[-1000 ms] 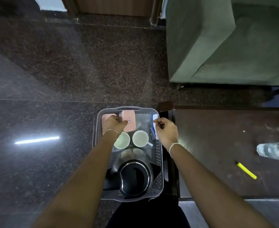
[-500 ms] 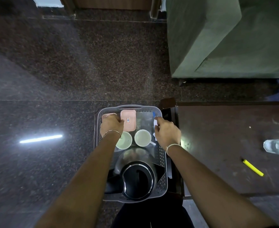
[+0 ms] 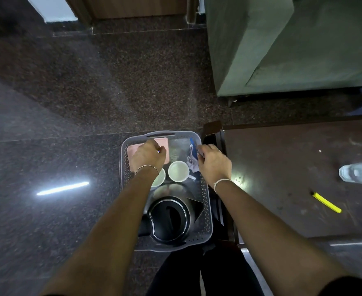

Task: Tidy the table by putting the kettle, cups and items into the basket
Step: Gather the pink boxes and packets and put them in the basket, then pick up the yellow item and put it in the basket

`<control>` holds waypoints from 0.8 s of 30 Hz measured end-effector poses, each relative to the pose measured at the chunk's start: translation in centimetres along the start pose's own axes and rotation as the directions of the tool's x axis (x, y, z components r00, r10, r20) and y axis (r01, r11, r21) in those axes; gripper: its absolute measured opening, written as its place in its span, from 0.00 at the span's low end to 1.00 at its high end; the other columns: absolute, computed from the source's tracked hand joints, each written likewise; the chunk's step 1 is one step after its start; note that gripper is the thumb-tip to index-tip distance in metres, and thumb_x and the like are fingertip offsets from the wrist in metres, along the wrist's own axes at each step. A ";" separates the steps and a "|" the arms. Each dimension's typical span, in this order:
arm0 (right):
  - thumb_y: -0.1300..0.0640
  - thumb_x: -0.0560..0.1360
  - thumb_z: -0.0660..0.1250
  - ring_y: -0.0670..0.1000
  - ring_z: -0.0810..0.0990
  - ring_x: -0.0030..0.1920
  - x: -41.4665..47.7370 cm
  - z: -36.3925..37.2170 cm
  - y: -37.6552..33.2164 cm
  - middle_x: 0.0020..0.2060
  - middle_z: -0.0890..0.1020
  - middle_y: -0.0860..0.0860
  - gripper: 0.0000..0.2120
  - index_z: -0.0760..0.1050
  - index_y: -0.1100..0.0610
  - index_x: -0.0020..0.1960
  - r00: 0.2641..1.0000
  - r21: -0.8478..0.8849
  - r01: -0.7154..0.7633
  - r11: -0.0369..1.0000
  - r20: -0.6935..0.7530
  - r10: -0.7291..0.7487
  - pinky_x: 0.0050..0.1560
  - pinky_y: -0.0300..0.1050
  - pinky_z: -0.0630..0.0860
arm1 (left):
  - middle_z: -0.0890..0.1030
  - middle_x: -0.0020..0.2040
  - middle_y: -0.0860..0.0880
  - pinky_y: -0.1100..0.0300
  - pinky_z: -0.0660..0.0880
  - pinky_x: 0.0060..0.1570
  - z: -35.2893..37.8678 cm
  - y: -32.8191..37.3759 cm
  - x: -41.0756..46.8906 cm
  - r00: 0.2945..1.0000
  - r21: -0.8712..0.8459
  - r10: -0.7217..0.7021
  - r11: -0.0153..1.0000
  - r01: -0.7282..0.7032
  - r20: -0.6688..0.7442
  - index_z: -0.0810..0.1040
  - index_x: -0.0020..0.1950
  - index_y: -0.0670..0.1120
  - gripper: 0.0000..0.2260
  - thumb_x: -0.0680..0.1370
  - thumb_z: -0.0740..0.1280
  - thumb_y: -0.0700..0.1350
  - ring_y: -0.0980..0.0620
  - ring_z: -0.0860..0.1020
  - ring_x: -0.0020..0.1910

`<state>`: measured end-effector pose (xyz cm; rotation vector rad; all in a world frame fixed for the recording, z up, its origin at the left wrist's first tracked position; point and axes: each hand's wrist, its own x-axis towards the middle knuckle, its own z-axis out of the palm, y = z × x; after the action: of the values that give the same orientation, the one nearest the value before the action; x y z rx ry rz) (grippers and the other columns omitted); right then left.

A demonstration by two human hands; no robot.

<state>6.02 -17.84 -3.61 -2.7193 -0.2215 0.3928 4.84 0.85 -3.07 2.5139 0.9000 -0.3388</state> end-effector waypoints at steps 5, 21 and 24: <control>0.54 0.78 0.61 0.55 0.81 0.51 -1.5 -3.3 2.0 0.54 0.80 0.49 0.12 0.77 0.50 0.59 0.994 0.105 -0.054 0.993 -0.094 0.064 0.46 0.49 0.78 | 0.84 0.49 0.42 0.54 0.75 0.49 -0.9 4.8 -1.9 0.994 -0.141 0.077 0.988 -0.066 0.076 0.80 0.49 0.49 0.09 0.74 0.63 0.51 0.40 0.81 0.51; 0.56 0.76 0.62 0.59 0.80 0.52 -12.5 -10.5 28.2 0.50 0.82 0.54 0.08 0.78 0.52 0.53 0.878 0.208 -0.459 0.864 -0.041 0.477 0.45 0.47 0.74 | 0.85 0.46 0.46 0.51 0.79 0.53 14.3 23.6 -18.7 0.901 -0.290 0.208 0.952 -0.097 0.382 0.79 0.44 0.49 0.06 0.74 0.66 0.50 0.44 0.82 0.48; 0.57 0.76 0.63 0.59 0.81 0.52 -14.6 -10.8 34.0 0.51 0.83 0.54 0.09 0.79 0.53 0.53 0.835 0.251 -0.534 0.807 0.008 0.550 0.46 0.47 0.75 | 0.85 0.45 0.45 0.50 0.79 0.53 18.1 25.4 -21.7 0.881 -0.290 0.203 0.954 -0.079 0.427 0.79 0.42 0.49 0.04 0.74 0.67 0.48 0.43 0.83 0.47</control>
<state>-1.21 -55.71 -3.81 -2.4983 0.6077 0.4479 3.41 -37.11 -2.57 2.1057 0.5282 -0.6764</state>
